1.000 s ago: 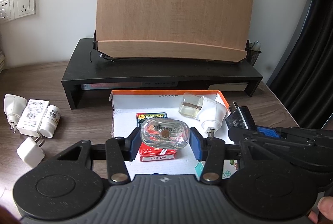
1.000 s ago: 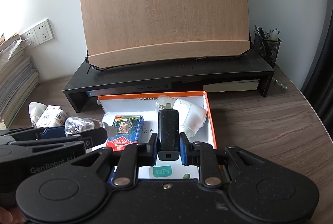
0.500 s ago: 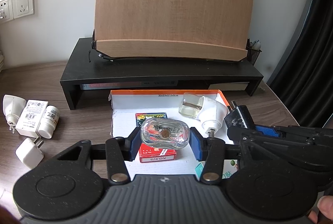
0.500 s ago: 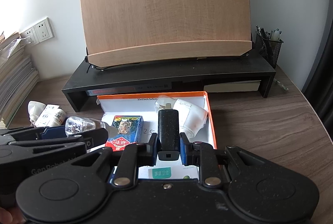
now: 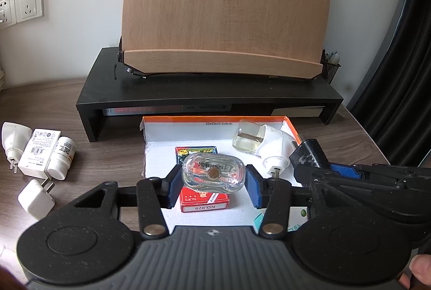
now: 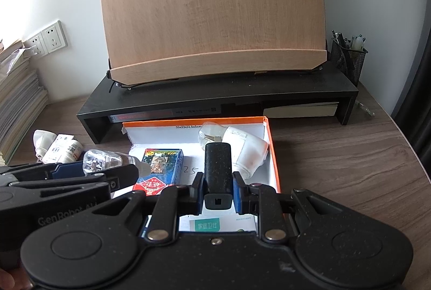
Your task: Organize rigid objects
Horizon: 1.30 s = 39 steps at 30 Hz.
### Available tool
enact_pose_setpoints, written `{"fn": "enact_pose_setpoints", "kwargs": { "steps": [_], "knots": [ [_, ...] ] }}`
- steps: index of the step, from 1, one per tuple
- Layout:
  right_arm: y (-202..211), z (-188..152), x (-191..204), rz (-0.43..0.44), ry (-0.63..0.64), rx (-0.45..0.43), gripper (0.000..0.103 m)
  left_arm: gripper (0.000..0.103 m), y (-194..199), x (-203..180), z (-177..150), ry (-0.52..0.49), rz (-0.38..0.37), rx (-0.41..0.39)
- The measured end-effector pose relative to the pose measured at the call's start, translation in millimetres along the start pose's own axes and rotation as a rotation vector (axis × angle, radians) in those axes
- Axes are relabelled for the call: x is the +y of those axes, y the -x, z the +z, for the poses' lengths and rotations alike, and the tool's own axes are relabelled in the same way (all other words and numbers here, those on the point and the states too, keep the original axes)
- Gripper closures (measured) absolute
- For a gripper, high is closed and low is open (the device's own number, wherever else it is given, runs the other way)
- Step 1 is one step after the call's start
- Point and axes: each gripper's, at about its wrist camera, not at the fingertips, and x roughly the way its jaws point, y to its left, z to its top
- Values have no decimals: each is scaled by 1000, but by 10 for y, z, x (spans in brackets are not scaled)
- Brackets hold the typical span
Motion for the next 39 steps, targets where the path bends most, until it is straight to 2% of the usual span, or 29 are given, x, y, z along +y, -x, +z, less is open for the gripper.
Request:
{"fn": "enact_pose_setpoints", "kwargs": {
  "steps": [29,39],
  "knots": [
    [-128,-11,-85,-20,-10,18,77,54,-148,-71,25,-7,-13,17],
    [-72,13,-151,-35,-19,-13,78,54,-194,-127,38,-18,-18,20]
  ]
}}
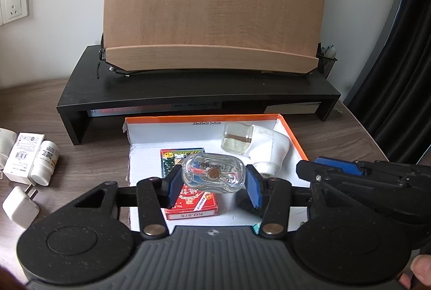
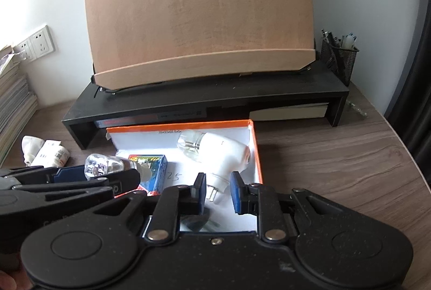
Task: Organize rigid objects
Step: 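Lower the glass bottle with the left tool while the right tool drops the black plug into the box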
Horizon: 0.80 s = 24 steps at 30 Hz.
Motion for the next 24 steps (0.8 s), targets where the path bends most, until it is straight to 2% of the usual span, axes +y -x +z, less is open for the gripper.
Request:
{"fn": "enact_pose_setpoints", "kwargs": {
  "steps": [6,8,10,14,15,18,24],
  "knots": [
    [92,10,-65,-7,-9,-24,72,54,-58,-65,1,-9,-2,11],
    [110,3,-95,-13,-10,-28,64,54,-85,-101,2,-17,-3,15],
    [131,-6,-129,-15,-13,-29,53,54,-129,-139,5,-23,-8,23],
    [189,-33,-200,-20,-12,-35,46,53,-226,-188,23,-12,-13,52],
    [207,-38,-221,-20,-13,-39,41,53,-230,-196,28,-10,-12,51],
    [252,-47,-280,-19,-24,-51,38,42,-185,-225,42,-5,8,33],
    [286,-58,-261,7,-18,-57,34,33,-16,-170,11,11,56,9]
  ]
}}
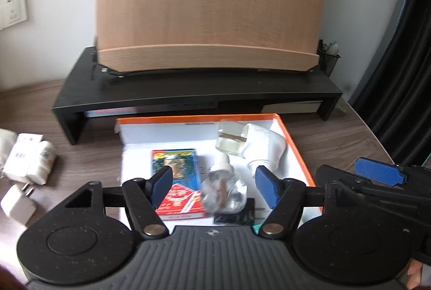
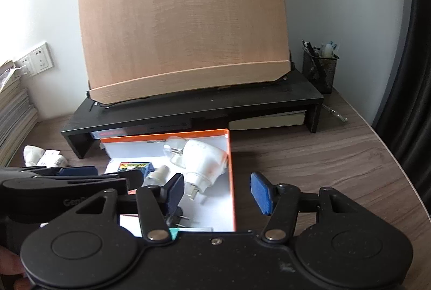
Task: Organize rigid objects
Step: 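Lower the glass bottle with the left tool while the right tool drops the black plug into the box, then move both tools to the loose white plug adapters and charger box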
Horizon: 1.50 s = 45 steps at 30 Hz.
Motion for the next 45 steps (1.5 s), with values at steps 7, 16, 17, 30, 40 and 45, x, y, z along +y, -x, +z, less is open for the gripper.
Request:
{"fn": "enact_pose_setpoints", "kwargs": {
  "steps": [7,16,17,30,40,45],
  "knots": [
    [72,-19,317,52,54,0,30,29,265,347,-70,81,54,-25],
    [126,-53,958,96,101,13,30,25,615,994,-201,141,109,-45],
    [129,-56,1041,100,106,13,30,25,646,1082,-215,148,117,-46],
    [-28,-126,1942,125,148,39,29,15,681,2344,-234,265,246,-37],
    [-291,-190,2182,75,121,78,29,10,86,2958,6,253,269,-2],
    [-418,-193,2229,58,109,82,29,9,-290,3094,109,203,243,25]
  ]
}}
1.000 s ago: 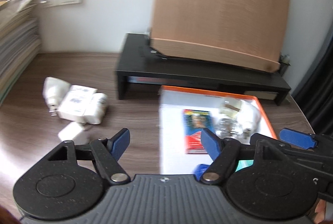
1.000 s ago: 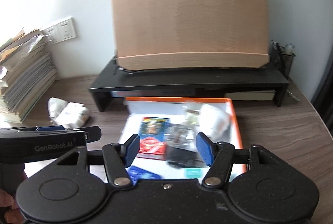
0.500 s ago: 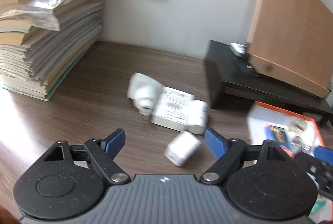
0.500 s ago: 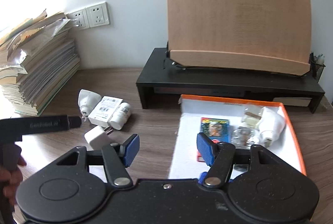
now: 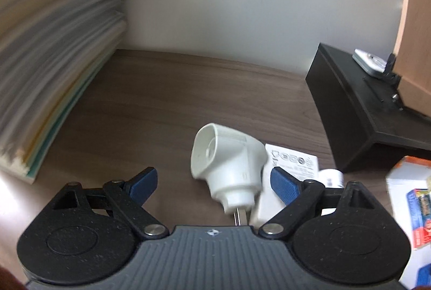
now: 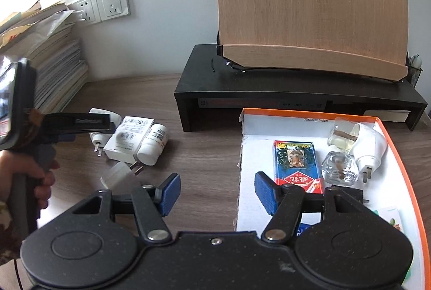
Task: Organize rigid objects
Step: 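Move both tools to the loose white plug adapters and charger box, then grasp the white plug adapter with the left tool while the right tool grasps the white pill bottle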
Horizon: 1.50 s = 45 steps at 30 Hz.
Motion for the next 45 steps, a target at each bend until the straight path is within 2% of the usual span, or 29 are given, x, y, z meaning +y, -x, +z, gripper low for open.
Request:
{"fn": "enact_pose_setpoints", "kwargs": {
  "steps": [5,12,13,15,17,23,30,36,39,45],
  "knots": [
    [-130,55,60,4,-5,1,29,3,-138,129,54,-6,-28,-29],
    [-369,129,223,40,-2,16,29,5,-217,226,-17,-54,-39,-37],
    [-408,145,251,48,-2,18,29,7,-221,221,-30,-57,-38,-49],
    [-493,185,312,62,-3,26,29,26,-203,208,-54,-83,-49,-73],
    [-571,226,364,79,-6,29,29,36,-195,193,-63,-108,-57,-87],
    [-845,349,524,125,-12,57,29,37,-96,338,-78,-57,-94,-73],
    [-1216,437,662,108,-1,103,36,37,195,497,-161,-11,-99,-86],
    [-1248,452,644,103,9,90,37,36,388,515,-244,-5,-109,-74],
    [-1252,449,606,105,-17,92,40,37,427,529,-271,20,-128,-55],
    [-1269,446,651,66,24,76,46,37,499,494,-311,4,-140,-37]
  ]
}}
